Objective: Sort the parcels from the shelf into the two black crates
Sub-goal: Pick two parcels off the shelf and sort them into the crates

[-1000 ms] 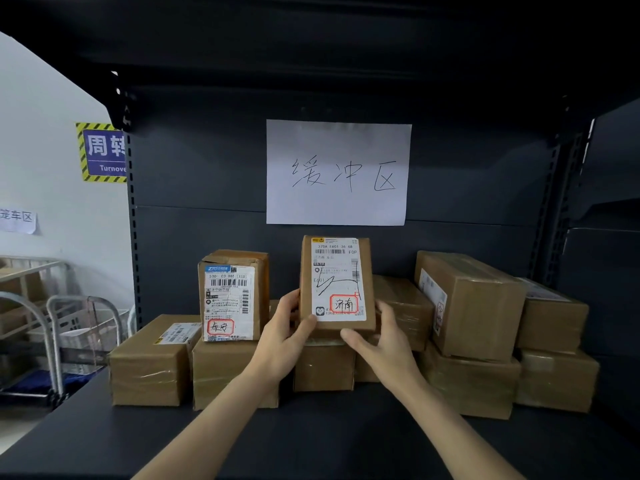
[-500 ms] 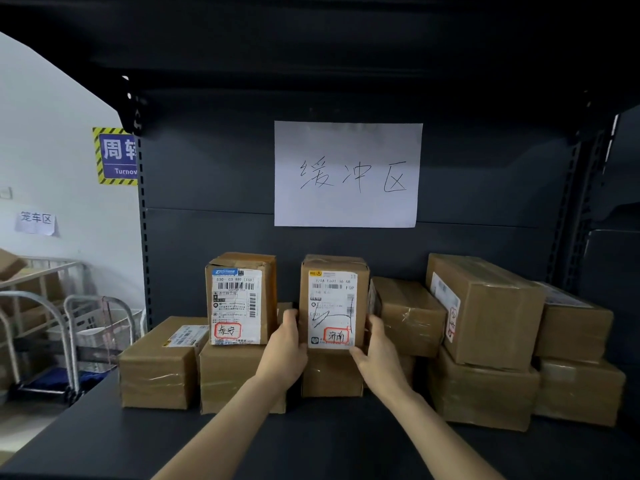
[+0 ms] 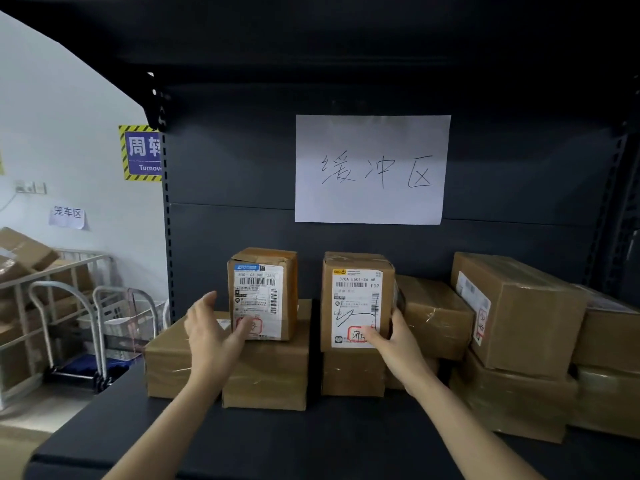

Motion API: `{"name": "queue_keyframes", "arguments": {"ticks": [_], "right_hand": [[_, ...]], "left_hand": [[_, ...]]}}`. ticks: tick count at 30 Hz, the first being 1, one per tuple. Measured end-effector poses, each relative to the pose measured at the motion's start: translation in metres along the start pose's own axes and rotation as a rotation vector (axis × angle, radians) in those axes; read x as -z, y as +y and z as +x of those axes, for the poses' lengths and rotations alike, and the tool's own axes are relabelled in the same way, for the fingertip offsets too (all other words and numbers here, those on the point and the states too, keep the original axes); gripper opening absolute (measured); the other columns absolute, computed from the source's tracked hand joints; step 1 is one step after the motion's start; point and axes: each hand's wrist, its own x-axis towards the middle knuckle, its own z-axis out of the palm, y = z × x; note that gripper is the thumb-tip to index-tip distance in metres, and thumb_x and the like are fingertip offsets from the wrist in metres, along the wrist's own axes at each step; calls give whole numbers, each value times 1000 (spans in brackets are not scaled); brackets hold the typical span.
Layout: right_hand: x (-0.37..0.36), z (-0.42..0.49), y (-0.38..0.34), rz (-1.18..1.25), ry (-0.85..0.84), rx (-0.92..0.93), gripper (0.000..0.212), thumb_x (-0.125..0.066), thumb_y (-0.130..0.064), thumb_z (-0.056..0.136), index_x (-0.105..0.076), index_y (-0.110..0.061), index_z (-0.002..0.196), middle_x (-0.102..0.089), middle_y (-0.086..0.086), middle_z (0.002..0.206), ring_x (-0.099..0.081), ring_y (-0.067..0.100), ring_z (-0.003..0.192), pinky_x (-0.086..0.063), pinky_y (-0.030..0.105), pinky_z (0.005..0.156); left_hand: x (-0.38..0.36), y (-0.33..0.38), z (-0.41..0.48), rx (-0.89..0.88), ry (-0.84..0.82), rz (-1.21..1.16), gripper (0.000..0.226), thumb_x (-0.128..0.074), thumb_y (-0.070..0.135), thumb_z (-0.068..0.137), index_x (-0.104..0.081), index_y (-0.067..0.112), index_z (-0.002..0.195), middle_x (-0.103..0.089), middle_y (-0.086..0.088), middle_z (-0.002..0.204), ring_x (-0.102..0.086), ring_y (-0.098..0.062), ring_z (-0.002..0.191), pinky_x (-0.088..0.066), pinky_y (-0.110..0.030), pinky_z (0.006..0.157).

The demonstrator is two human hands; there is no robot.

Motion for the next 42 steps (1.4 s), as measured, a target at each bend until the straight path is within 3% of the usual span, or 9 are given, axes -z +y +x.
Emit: {"name": "queue_keyframes", "arguments": {"ticks": [4, 8, 10, 16, 21, 26, 32, 36, 42], "right_hand": [[-3, 4, -1, 57, -13, -24, 55, -51, -25, 94, -27, -21, 144, -55, 0, 133, -56, 12, 114, -45, 27, 93], [-8, 4, -3, 92, -27, -17, 48, -44, -26, 97, -29, -23, 142, -55, -2, 132, -55, 2, 96, -46, 10, 69], [-9, 4, -4, 91, -19, -13, 46, -41, -25, 98, -29, -24, 143, -54, -1, 133, -55, 4, 99, -44, 8, 66], [-5, 5, -11, 69, 6, 0, 48, -39, -26, 99, -27, -19, 146, -52, 0, 136, -53, 15, 121, -40, 21, 89], [4, 8, -23, 100, 19, 43, 47, -39, -27, 99, -30, -22, 145, -55, 0, 132, -55, 6, 106, -43, 16, 82], [12, 5, -34, 113, 27, 63, 46, -40, -30, 98, -31, -25, 143, -57, -2, 129, -55, 1, 93, -43, 7, 62], [18, -4, -39, 116, 10, 95, 46, -40, -32, 98, -31, -25, 143, -56, -1, 131, -53, 3, 99, -42, 16, 80], [21, -10, -44, 124, -7, 113, 47, -40, -31, 97, -31, -24, 143, -58, 0, 129, -54, 2, 97, -41, 13, 73], [20, -22, -51, 112, -66, 169, 47, -39, -31, 98, -29, -25, 143, -58, 0, 129, -54, 4, 102, -42, 13, 71]], "left_hand": [[-7, -7, 14, 185, -365, -215, 52, -66, 19, 85, -42, 18, 131, -58, -4, 124, -56, -20, 111, -44, -37, 97], [-15, -3, 18, 106, -421, -99, 44, -57, 21, 92, -43, 18, 133, -61, 3, 117, -57, -13, 103, -44, -29, 90], [-17, -1, 17, 58, -443, -57, 45, -55, 21, 93, -42, 19, 135, -61, 4, 118, -57, -13, 107, -44, -29, 92], [-14, 7, 18, -45, -462, -17, 40, -50, 23, 95, -43, 24, 134, -62, 8, 114, -60, -9, 98, -46, -18, 75], [-6, 18, 22, -52, -437, -142, 31, -51, 18, 94, -52, 24, 125, -67, 6, 107, -65, -13, 97, -54, -37, 88], [-1, 33, 20, -54, -411, -240, 29, -50, 14, 94, -51, 23, 121, -66, 10, 99, -64, -4, 90, -52, -19, 71], [7, 44, 12, -24, -390, -328, 29, -49, 12, 95, -51, 22, 122, -67, 6, 105, -66, -9, 94, -56, -24, 71], [15, 50, 4, -23, -375, -343, 27, -49, 13, 94, -52, 22, 120, -67, 6, 104, -65, -11, 96, -56, -25, 75], [35, 54, -14, -64, -322, -316, 33, -46, 8, 95, -46, 24, 123, -65, 8, 102, -66, 2, 83, -53, -11, 64]]}}
